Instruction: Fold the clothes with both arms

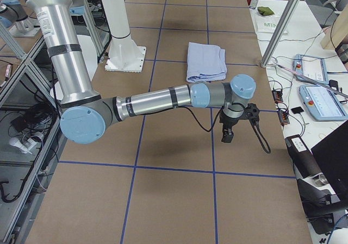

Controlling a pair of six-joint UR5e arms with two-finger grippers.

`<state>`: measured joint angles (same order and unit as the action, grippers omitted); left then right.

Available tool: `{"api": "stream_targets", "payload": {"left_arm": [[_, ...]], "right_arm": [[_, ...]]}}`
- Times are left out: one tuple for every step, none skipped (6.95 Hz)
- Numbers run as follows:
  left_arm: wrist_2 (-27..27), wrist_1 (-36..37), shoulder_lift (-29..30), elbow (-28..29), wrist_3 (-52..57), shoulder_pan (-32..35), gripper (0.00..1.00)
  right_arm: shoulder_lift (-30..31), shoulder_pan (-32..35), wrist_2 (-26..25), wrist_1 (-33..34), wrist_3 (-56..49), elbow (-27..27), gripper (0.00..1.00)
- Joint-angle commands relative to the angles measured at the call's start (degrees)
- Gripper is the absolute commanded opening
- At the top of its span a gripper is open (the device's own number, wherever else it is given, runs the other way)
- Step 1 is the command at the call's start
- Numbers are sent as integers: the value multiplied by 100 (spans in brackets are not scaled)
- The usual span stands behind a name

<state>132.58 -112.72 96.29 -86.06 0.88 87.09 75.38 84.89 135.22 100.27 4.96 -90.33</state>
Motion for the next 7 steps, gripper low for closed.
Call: {"api": "stream_targets", "payload": {"left_arm": [[171, 188, -101, -51, 88, 212, 100], [180, 162, -154, -60, 53, 203, 100], [163, 171, -155, -130, 27, 203, 100], [171, 154, -207, -191, 18, 212, 100], [145, 197, -164, -183, -104, 203, 100], [162, 267, -207, -253, -271, 212, 100], [154, 537, -103, -245, -307, 195, 100]], "right_arm": [[117, 1, -4, 141, -47, -170, 100], [195, -7, -100, 98, -30, -178, 100], [240, -8, -66, 115, -21, -326, 100], [371, -68, -22, 106, -30, -345, 100], [407, -86, -22, 98, -38, -319, 100], [451, -87, -39, 98, -30, -232, 100], [451, -87, -48, 98, 14, -135, 100]]}}
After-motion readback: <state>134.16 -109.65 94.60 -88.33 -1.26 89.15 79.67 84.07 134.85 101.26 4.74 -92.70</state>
